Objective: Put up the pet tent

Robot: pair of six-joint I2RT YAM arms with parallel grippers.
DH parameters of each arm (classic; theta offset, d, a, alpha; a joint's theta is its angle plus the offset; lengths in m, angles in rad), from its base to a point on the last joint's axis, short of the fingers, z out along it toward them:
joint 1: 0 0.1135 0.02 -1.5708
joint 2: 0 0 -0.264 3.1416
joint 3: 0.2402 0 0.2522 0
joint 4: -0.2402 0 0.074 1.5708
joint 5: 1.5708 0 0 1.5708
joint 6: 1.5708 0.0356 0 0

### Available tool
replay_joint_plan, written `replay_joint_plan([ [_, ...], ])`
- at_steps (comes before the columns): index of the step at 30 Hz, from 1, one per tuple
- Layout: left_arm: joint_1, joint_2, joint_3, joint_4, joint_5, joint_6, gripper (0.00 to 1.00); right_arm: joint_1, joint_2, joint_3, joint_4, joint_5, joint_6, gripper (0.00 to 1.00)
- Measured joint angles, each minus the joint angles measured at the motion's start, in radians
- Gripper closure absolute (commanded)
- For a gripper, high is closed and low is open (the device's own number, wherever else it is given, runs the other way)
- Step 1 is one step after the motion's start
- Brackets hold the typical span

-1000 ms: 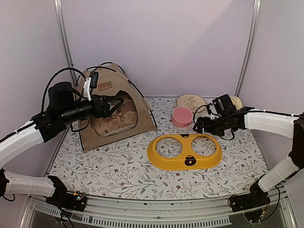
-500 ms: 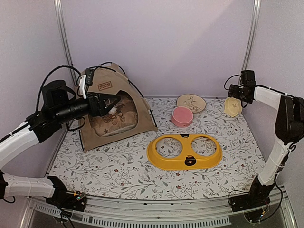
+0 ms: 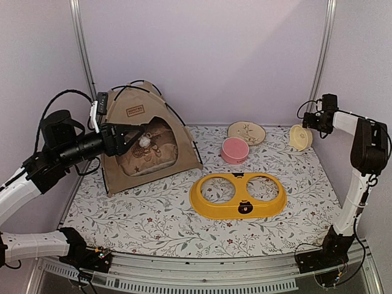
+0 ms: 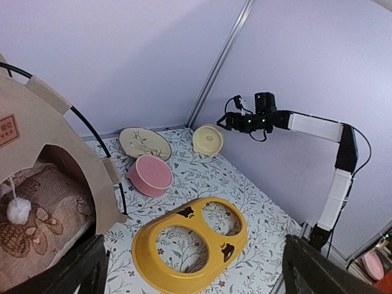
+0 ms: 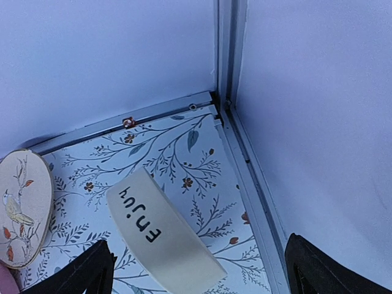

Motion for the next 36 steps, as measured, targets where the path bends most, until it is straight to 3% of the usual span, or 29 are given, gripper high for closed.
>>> replay_joint_plan([
  [9,0.000,0.011,-0.004,-0.001,0.004,-0.021,0.01,0.009,0.099,0.011,0.019,-0.183,-0.003,0.00],
  [12,0.000,0.011,-0.005,0.000,0.004,-0.026,0.01,0.009,0.110,0.011,0.019,-0.229,0.010,0.06],
  [21,0.000,0.009,-0.016,0.004,0.004,-0.047,0.01,0.018,0.110,0.019,-0.010,-0.206,0.068,0.39],
  [30,0.000,0.009,-0.017,0.004,0.005,-0.059,0.01,0.020,0.146,0.105,-0.099,-0.109,0.106,0.58],
  [31,0.000,0.009,-0.017,0.004,0.004,-0.062,0.01,0.021,0.153,0.117,-0.108,-0.100,0.109,0.64],
  [34,0.000,0.009,-0.017,0.005,0.004,-0.065,0.00,0.023,0.169,0.139,-0.117,-0.083,0.117,0.95],
  [36,0.000,0.009,-0.017,0.005,0.004,-0.066,0.01,0.025,0.170,0.141,-0.121,-0.081,0.118,1.00],
])
